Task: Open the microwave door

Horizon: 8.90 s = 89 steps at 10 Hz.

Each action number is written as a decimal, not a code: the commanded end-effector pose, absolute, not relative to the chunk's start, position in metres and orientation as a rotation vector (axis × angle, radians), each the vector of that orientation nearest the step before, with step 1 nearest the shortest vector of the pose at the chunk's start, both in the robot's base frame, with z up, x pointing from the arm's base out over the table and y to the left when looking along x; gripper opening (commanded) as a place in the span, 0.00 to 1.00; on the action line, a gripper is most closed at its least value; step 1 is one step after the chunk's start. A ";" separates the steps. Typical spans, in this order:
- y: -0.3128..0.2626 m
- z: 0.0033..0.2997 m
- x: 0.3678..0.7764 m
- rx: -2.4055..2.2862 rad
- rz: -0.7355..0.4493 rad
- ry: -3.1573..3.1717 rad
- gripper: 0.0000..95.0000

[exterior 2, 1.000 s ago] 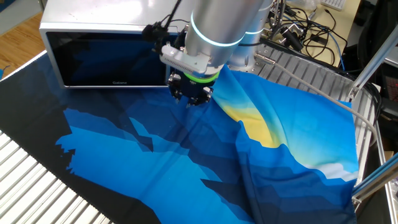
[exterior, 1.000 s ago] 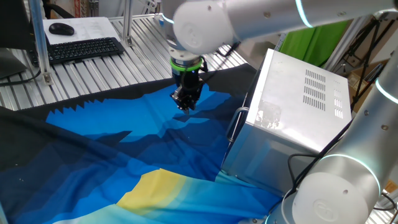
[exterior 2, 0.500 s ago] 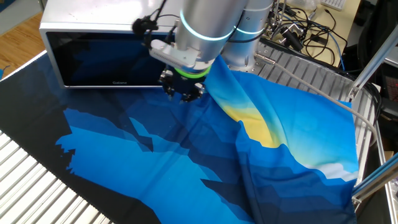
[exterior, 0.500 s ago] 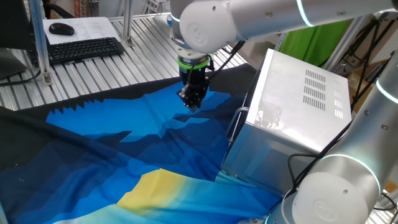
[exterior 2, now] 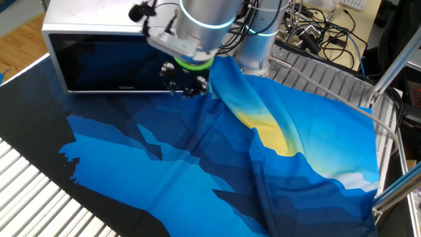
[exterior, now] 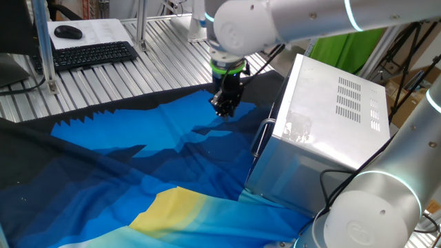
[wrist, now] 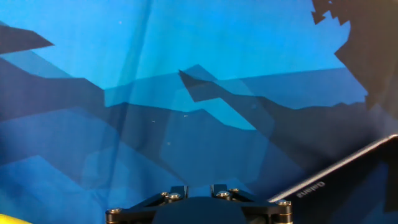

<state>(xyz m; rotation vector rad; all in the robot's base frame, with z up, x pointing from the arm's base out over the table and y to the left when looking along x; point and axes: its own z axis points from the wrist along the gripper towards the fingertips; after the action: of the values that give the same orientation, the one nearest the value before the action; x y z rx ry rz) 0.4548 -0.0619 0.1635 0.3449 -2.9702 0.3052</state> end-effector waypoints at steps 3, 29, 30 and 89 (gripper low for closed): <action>-0.074 0.176 0.439 0.341 0.327 -2.962 0.20; -0.082 0.189 0.421 0.333 0.350 -2.938 0.40; -0.084 0.192 0.417 0.330 0.349 -2.929 0.40; -0.077 0.191 0.435 -2.724 0.019 -1.569 0.20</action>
<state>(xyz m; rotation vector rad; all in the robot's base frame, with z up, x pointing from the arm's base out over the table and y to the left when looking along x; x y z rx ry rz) 0.4282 -0.0775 0.1912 -2.6392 -1.6787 -0.0158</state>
